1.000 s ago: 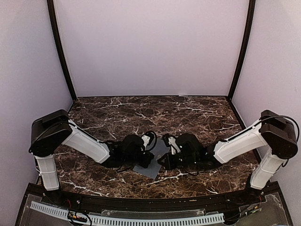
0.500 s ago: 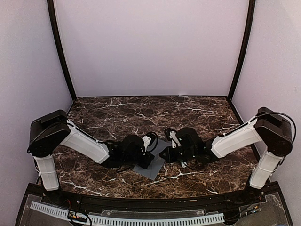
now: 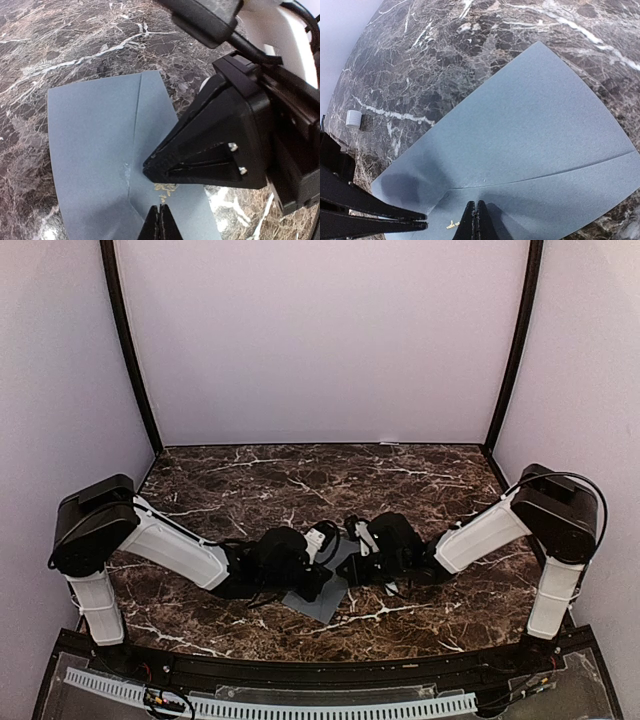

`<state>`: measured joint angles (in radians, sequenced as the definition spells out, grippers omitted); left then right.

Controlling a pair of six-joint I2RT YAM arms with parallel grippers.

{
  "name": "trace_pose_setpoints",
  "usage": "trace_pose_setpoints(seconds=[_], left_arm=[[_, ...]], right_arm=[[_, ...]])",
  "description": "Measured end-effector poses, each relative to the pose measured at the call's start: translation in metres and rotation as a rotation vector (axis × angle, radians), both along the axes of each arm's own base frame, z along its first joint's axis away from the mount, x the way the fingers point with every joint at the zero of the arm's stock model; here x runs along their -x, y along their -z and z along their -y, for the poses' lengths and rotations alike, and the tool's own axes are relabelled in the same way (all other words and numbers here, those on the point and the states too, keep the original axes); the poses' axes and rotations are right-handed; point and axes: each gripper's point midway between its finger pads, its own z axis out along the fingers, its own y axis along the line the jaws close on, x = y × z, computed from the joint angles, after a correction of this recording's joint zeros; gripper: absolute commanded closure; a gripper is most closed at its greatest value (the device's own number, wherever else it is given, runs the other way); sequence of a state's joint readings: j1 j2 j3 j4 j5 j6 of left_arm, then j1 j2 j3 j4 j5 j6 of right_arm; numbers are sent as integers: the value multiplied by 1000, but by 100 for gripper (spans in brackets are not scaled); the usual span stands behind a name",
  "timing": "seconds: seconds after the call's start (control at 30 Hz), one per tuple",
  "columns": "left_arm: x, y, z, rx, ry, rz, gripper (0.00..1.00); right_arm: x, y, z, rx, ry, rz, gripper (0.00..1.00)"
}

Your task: Place the letter into the envelope and seal it

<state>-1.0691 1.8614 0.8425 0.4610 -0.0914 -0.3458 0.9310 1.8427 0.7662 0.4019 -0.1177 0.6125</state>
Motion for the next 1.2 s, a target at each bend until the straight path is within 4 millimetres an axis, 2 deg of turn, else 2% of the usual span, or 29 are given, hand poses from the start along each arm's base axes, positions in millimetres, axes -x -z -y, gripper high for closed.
trace_pose_setpoints(seconds=[0.33,0.63,0.87,1.2], left_arm=[[5,-7,2,15,16,7,97],[5,17,4,-17,16,-10,97],[-1,16,15,0,16,-1,98],[-7,17,10,-37,-11,36,99]], right_arm=[[0,1,1,-36,4,18,100],[5,2,4,-73,10,7,100],[8,2,7,-80,19,-5,100],[10,2,9,-84,29,-17,100]])
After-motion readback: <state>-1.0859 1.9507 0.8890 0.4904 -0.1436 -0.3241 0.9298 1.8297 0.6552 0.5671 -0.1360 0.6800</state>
